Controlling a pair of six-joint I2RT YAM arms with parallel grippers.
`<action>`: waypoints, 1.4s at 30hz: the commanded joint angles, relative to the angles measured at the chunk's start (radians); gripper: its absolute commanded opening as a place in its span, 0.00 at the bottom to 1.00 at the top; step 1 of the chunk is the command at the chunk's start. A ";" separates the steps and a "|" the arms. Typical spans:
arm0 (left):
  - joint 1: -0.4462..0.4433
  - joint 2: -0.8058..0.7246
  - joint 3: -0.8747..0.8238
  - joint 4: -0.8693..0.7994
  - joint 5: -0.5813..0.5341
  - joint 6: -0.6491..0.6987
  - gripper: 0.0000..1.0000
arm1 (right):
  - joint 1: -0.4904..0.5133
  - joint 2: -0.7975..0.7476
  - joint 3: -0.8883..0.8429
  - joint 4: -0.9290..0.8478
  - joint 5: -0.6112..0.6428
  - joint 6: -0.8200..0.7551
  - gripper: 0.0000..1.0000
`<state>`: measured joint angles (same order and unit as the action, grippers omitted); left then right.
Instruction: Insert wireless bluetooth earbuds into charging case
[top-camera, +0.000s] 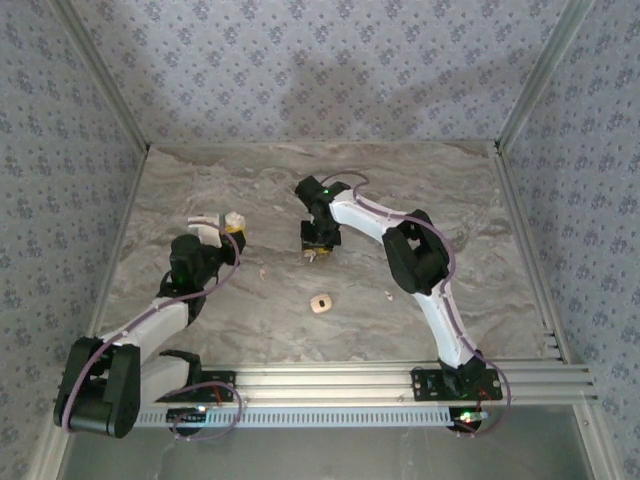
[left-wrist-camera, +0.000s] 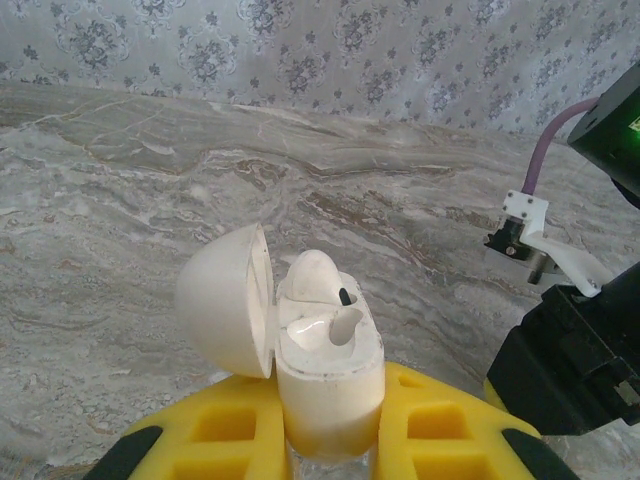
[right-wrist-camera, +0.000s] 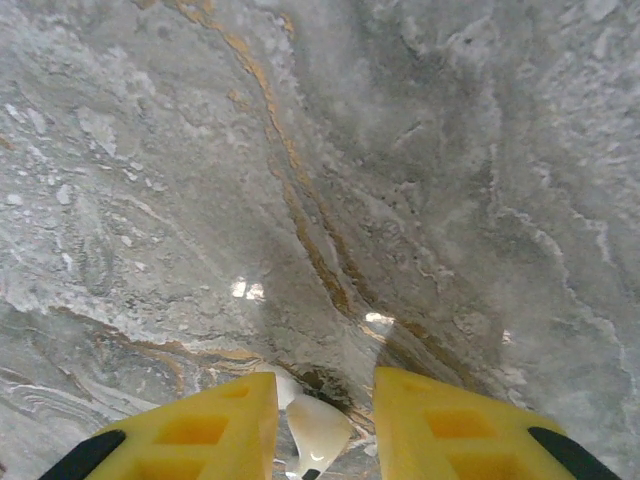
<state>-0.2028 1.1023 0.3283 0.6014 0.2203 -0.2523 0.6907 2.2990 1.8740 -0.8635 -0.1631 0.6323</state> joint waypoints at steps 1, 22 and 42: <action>0.006 -0.007 0.044 0.013 0.014 0.012 0.14 | 0.021 0.039 0.026 -0.070 0.014 0.006 0.33; 0.006 -0.012 0.043 0.011 0.018 0.018 0.14 | 0.060 0.069 0.085 -0.169 0.078 0.005 0.29; -0.015 0.024 0.054 0.008 0.098 0.048 0.13 | 0.027 -0.170 -0.189 0.151 0.099 0.005 0.20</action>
<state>-0.2050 1.1057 0.3340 0.5919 0.2588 -0.2325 0.7311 2.2250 1.7573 -0.8120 -0.0742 0.6323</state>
